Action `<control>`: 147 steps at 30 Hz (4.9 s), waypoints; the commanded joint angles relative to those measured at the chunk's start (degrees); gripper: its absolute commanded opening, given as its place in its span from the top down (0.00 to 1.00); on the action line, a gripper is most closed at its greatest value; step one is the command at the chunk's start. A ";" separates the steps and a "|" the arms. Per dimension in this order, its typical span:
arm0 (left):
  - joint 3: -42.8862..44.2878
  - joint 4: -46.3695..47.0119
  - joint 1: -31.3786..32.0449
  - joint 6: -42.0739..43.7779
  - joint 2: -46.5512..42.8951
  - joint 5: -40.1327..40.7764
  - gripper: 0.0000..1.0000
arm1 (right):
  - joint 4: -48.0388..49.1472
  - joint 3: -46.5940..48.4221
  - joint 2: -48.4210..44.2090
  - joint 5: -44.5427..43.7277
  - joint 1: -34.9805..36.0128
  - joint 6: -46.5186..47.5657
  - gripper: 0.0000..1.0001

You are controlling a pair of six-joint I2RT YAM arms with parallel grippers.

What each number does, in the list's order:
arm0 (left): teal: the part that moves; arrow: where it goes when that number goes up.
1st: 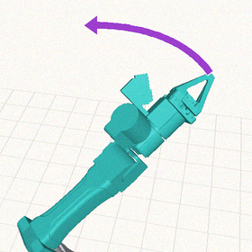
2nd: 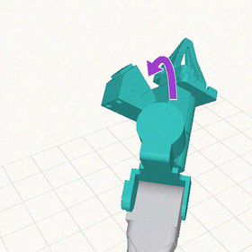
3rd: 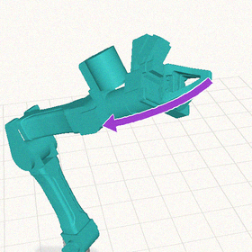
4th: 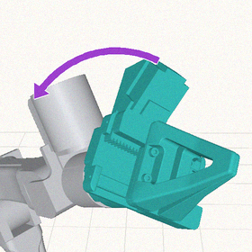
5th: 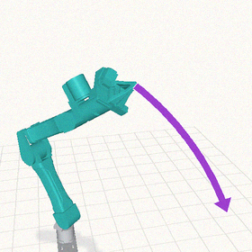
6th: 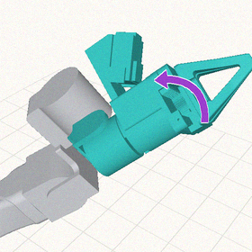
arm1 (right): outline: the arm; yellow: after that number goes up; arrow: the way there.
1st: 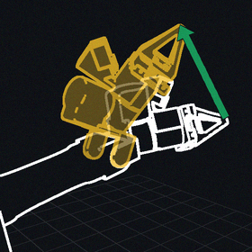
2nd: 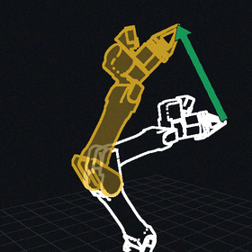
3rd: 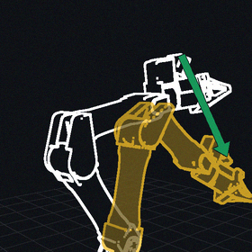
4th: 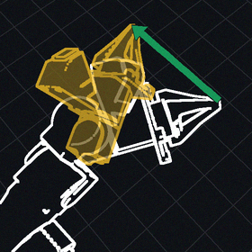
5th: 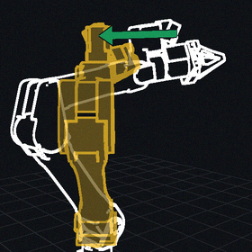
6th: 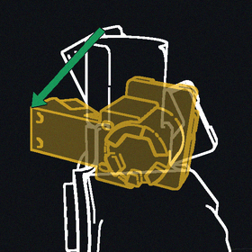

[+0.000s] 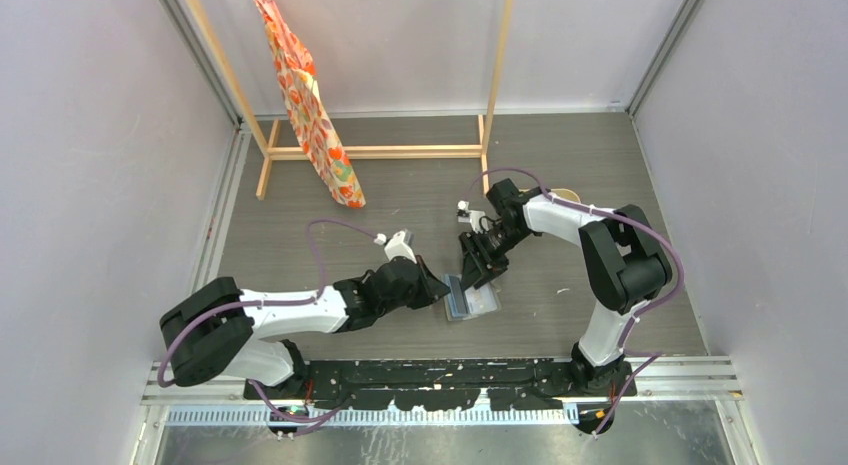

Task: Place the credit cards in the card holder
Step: Open the card holder at the center of the board.

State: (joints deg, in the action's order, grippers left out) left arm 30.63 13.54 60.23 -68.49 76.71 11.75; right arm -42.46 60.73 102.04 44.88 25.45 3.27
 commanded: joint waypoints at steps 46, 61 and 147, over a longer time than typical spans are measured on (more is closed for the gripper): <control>29.82 -30.37 -0.99 8.72 12.87 -2.91 1.00 | 1.65 1.25 1.24 6.17 -3.72 -3.23 0.32; 22.78 -26.41 -1.52 5.65 6.90 -2.37 1.00 | -0.50 2.11 2.01 10.07 -4.58 -1.57 0.28; 16.26 -14.69 5.17 13.26 3.08 0.50 0.32 | -1.33 3.15 7.02 2.35 -5.88 -1.51 0.54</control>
State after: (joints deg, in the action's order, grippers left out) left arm 40.93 0.16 63.72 -56.51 76.77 6.13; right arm -43.40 62.63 110.17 50.00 19.22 0.10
